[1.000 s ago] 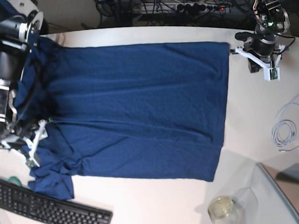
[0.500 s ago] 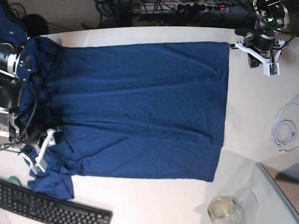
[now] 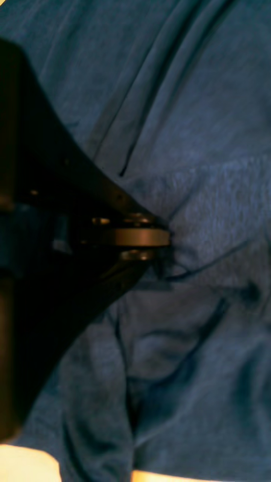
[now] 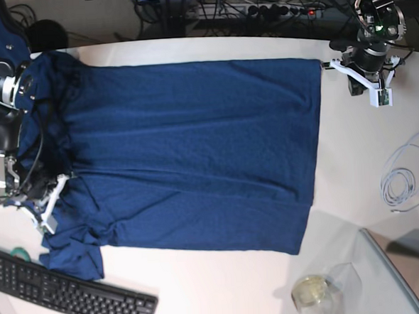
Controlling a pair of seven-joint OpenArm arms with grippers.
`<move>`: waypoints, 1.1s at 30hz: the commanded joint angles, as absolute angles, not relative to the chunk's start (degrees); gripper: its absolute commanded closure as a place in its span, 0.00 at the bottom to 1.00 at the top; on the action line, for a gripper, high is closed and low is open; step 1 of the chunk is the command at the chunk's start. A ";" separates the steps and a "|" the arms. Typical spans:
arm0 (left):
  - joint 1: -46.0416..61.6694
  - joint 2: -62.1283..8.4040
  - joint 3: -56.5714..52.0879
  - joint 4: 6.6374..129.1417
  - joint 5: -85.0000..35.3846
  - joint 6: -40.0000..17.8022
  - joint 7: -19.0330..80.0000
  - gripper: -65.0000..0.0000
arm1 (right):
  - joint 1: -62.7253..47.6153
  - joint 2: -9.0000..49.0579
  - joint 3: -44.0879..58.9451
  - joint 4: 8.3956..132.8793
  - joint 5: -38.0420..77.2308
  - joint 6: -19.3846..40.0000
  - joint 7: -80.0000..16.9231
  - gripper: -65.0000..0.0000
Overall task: Layout the t-shirt on the table in an organized manner, then fold the t-shirt properly
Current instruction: 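Reach the right gripper across the shirt body toward its middle, then pinch the shirt body with the right gripper and drag it outward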
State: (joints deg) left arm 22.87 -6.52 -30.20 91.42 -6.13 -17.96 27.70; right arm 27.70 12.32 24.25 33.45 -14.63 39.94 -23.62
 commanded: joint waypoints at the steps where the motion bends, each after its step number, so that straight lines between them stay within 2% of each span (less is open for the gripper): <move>1: 22.99 -7.08 -30.46 92.35 -6.55 -17.63 26.59 1.00 | 29.49 12.88 24.31 35.38 -13.85 40.00 -22.73 1.00; 6: 22.99 -7.08 -30.46 92.35 -6.55 -17.63 26.59 1.00 | 27.56 12.18 24.40 44.53 -13.76 40.00 -26.68 1.00; 15: 22.64 -7.08 -30.46 92.35 -6.55 -17.63 26.59 1.00 | 22.55 4.44 24.31 68.26 -13.67 40.00 -39.08 1.00; 20: 22.64 -7.08 -30.46 92.35 -6.55 -17.63 26.59 1.00 | 20.00 1.10 17.54 78.11 -13.58 40.00 -43.47 1.00; 25: 22.73 -7.16 -30.46 92.35 -6.55 -17.63 26.59 1.00 | 18.59 -2.95 11.74 83.82 -13.49 40.00 -46.55 1.00; 33: 22.90 -7.34 -30.46 92.35 -6.46 -17.63 26.59 1.00 | 18.51 -6.55 6.90 83.82 -13.49 40.00 -47.34 1.00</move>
